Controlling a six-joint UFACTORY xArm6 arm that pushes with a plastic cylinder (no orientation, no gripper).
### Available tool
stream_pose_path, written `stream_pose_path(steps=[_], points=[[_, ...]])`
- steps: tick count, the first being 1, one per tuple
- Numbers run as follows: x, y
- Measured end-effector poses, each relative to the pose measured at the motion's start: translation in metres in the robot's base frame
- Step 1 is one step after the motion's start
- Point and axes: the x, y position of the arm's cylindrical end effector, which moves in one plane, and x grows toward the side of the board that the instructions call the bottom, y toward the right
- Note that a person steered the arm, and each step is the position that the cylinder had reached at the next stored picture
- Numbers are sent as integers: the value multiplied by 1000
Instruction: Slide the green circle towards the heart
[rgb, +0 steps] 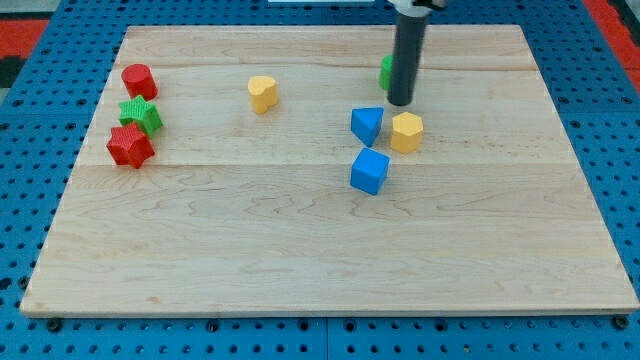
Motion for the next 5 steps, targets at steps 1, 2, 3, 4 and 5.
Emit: stream_pose_path(steps=[1, 2, 3, 4, 5], points=[[3, 27], [0, 65], [-25, 76], [-62, 41], [-74, -41]])
